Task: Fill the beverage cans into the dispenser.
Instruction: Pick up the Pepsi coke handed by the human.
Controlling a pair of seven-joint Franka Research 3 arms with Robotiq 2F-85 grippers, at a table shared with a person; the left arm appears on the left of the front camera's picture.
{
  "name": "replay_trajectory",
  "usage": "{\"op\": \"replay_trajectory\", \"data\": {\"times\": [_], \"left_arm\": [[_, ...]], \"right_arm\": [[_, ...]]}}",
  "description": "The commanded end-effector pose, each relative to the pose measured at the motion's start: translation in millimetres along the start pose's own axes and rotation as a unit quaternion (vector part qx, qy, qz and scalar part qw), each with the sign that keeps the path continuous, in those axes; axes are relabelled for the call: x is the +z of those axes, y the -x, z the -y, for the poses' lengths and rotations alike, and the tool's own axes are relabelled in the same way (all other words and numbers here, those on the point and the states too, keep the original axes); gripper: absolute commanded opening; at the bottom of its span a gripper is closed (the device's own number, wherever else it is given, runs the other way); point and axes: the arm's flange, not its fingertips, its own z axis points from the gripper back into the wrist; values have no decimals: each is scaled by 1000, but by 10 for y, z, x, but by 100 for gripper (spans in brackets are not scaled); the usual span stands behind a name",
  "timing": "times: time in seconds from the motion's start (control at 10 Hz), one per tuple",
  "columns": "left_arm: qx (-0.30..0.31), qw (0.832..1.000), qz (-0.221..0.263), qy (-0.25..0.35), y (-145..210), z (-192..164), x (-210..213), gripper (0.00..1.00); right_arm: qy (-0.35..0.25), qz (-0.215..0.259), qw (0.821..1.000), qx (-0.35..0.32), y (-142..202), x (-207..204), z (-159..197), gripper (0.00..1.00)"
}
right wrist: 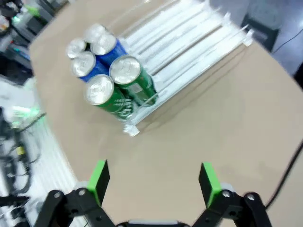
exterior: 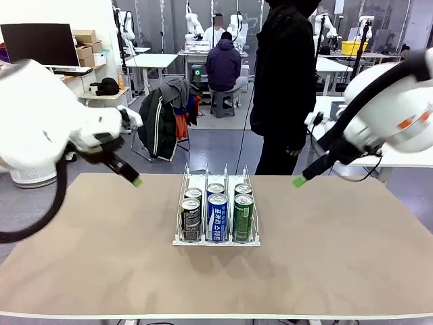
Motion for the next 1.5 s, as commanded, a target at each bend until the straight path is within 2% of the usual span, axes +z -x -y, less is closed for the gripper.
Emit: {"op": "replay_trajectory", "data": {"times": [0.0, 0.1, 0.3, 0.5, 0.6, 0.7, 0.8, 1.0, 1.2, 1.3, 1.4], "left_arm": [[-33, 999, 9, 28, -92, -311, 556, 100], [-41, 999, 24, 6, -130, -371, 930, 100], [-53, 996, 71, -29, -116, -515, 1436, 100], [-48, 993, 93, -45, -62, -514, 1793, 100], [-51, 992, 102, -47, -43, -529, 1889, 100], [-48, 993, 100, -50, -8, -444, 1876, 100], [-42, 993, 95, -52, -103, -542, 1923, 100], [-42, 993, 95, -52, -103, -542, 1923, 100], [-43, 993, 96, -53, -87, -517, 1940, 100], [-37, 995, 57, -77, -75, -538, 2001, 100], [-14, 991, 72, -114, -108, -609, 2126, 100]], "right_arm": [[-18, -6, 1000, 2, -235, 595, -32, 100], [-24, -14, 999, 18, -354, 934, -121, 100], [-22, 4, 998, 51, -424, 1483, -263, 100], [4, 47, 997, 69, -454, 1943, -358, 100], [11, 72, 995, 68, -414, 2078, -412, 100], [13, 77, 994, 75, -339, 2141, -462, 100], [4, 54, 997, 64, -497, 2075, -438, 100], [4, 54, 997, 64, -497, 2075, -438, 100], [9, 80, 994, 80, -465, 2255, -370, 100], [21, 86, 992, 90, -575, 2402, -328, 100], [63, 94, 987, 114, -705, 2553, -274, 100]]}}
